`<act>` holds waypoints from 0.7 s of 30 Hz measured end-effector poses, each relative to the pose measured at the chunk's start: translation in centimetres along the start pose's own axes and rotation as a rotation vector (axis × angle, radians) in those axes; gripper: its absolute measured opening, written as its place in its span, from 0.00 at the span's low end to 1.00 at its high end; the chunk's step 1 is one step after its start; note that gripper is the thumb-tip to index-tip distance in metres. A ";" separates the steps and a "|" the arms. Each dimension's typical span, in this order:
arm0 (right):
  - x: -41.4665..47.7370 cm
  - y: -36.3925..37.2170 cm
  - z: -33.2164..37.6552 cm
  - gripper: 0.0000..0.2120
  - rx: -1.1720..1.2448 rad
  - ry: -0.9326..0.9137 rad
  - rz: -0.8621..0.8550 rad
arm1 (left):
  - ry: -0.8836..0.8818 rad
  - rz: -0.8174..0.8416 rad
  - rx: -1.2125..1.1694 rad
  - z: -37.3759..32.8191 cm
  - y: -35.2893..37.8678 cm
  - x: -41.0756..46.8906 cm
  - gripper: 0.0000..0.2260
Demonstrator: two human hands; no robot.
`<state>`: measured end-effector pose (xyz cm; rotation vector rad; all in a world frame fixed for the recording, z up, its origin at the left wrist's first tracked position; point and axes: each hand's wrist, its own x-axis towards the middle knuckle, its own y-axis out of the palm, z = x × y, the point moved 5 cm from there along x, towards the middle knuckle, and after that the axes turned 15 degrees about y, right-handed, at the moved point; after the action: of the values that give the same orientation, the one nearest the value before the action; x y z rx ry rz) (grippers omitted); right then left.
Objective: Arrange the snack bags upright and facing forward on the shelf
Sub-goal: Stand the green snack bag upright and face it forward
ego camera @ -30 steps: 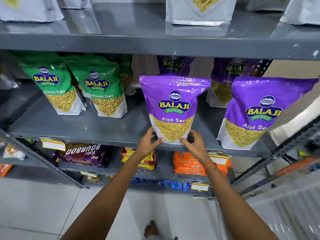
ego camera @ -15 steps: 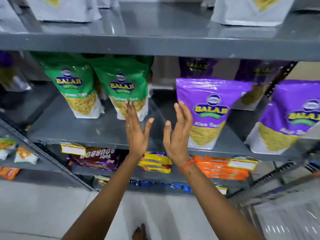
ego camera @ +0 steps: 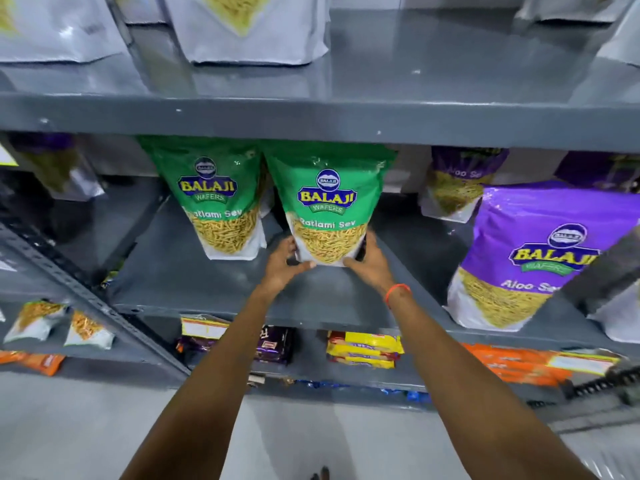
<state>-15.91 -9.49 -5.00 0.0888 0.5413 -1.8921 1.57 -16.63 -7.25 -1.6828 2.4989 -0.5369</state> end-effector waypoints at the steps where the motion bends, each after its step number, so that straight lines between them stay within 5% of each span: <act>1: -0.2 -0.1 -0.3 0.32 0.014 0.016 0.002 | -0.010 -0.020 -0.029 0.1 -0.1 -0.4 0.29; 6: -3.5 -0.2 -3.1 0.30 0.044 0.018 0.030 | 0.082 -0.058 -0.031 -0.8 0.0 -5.0 0.22; 21: -9.8 0.0 -4.8 0.32 0.058 -0.026 0.036 | 0.016 -0.046 -0.004 -1.8 0.6 -12.1 0.24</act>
<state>-13.04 1.01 -6.22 0.1112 0.4642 -1.8721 5.33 -4.99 -7.24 -1.7486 2.4788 -0.5515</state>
